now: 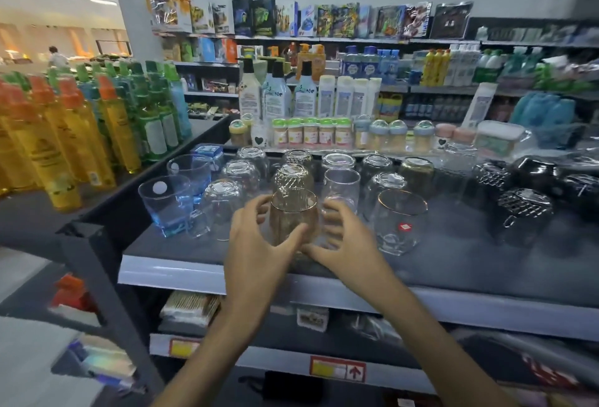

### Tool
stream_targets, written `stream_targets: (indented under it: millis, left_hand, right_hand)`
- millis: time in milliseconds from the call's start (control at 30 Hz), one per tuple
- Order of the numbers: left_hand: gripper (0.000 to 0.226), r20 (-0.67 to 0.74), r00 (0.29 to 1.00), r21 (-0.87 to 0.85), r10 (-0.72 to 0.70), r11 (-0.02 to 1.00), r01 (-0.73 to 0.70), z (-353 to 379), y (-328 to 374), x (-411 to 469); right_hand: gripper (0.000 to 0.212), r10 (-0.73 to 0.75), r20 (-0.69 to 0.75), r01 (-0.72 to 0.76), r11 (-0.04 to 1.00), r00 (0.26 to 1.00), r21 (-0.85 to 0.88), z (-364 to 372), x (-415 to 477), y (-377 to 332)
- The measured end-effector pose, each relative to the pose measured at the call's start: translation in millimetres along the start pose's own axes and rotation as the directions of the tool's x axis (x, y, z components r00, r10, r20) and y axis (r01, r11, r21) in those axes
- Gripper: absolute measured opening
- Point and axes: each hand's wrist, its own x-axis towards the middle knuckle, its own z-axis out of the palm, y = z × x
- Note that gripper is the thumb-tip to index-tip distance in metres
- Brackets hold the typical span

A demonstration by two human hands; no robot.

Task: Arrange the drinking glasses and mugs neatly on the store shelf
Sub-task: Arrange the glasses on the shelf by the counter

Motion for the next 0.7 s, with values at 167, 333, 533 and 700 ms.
stream_targets:
  millis: [167, 333, 533, 700]
  left_hand:
    - [0.04, -0.118, 0.98, 0.0, 0.163, 0.987, -0.164, 1.9, 51.7, -57.8]
    - [0.023, 0.042, 0.962, -0.228, 0.27, 0.94, -0.254, 71.6, 137.8, -133.2]
    - [0.024, 0.286, 0.852, -0.444, 0.438, 0.849, -0.288, 211.3, 262.4, -224.2]
    - [0.023, 0.385, 0.732, -0.533, 0.562, 0.783, -0.321, 323.3, 349.9, -260.0]
  right_hand:
    - [0.06, -0.146, -0.028, 0.143, 0.986, 0.989, -0.09, -62.0, -61.7, -3.5]
    - [0.046, -0.212, -0.161, 0.193, 0.973, 0.964, -0.128, -181.4, -146.0, 10.9]
    - [0.028, -0.129, -0.479, 0.039, 0.98, 0.868, -0.194, -365.2, -244.2, 63.0]
    - [0.022, -0.054, -0.677, -0.114, 0.973, 0.734, -0.201, -492.1, -292.9, 98.5]
